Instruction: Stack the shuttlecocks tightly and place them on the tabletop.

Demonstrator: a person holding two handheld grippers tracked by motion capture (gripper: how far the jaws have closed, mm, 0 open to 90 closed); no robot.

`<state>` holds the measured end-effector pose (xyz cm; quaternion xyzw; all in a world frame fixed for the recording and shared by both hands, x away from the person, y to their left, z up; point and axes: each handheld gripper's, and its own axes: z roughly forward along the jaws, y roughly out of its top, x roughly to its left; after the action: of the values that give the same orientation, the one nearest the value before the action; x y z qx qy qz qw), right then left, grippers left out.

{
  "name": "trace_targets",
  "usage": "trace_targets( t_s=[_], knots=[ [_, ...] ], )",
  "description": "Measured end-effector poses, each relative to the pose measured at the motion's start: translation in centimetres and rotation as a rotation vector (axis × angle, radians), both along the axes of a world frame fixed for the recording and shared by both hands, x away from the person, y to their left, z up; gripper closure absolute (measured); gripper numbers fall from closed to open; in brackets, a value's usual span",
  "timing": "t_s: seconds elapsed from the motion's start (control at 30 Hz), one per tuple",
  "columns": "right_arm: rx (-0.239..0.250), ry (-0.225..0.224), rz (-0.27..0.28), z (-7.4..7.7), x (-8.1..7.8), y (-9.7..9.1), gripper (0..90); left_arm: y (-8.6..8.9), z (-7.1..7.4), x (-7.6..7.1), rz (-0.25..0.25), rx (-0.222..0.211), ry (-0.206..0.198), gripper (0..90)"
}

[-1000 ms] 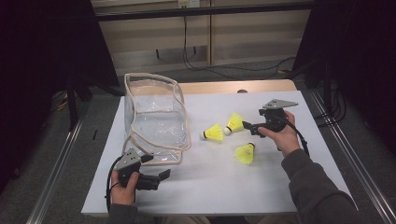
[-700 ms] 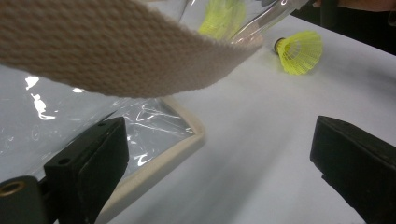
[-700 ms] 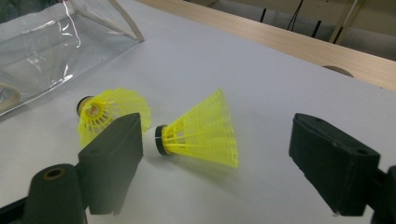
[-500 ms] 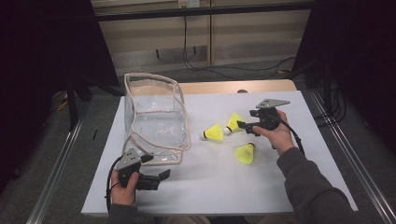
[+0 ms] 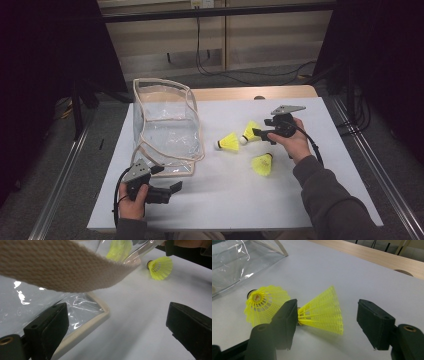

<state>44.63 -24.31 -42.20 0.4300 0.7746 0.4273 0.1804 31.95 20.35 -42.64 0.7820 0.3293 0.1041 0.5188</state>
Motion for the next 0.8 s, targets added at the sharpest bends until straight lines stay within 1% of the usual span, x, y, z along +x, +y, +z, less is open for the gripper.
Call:
trace_targets(
  t_s=[0.07,0.13,0.23,0.4,0.47,0.6,0.8],
  knots=[
    [0.012,0.008,-0.007,-0.09,0.1,0.09,35.6,-0.01,-0.02,0.0,-0.001,0.0,0.0,4.3],
    [0.014,0.014,-0.011,-0.15,0.19,0.21,36.2,-0.02,-0.02,0.01,-0.002,0.0,0.001,4.3],
    [0.02,0.022,-0.003,-0.34,0.36,0.31,37.6,-0.04,-0.02,0.01,-0.006,0.001,0.002,4.3],
    [0.006,0.036,0.005,-0.72,0.59,0.27,40.9,-0.14,-0.05,0.0,-0.011,0.002,-0.001,4.1],
    [0.01,0.04,0.007,-0.81,0.65,0.26,41.0,-0.08,-0.04,0.02,-0.015,0.0,0.002,4.2],
    [-0.004,0.051,0.022,-1.01,0.65,0.29,41.7,-0.12,-0.07,0.01,-0.011,-0.001,-0.002,4.2],
    [0.005,0.066,0.048,-0.92,0.44,0.33,47.2,-0.11,-0.07,0.05,-0.012,0.005,0.0,4.3]
  ],
)
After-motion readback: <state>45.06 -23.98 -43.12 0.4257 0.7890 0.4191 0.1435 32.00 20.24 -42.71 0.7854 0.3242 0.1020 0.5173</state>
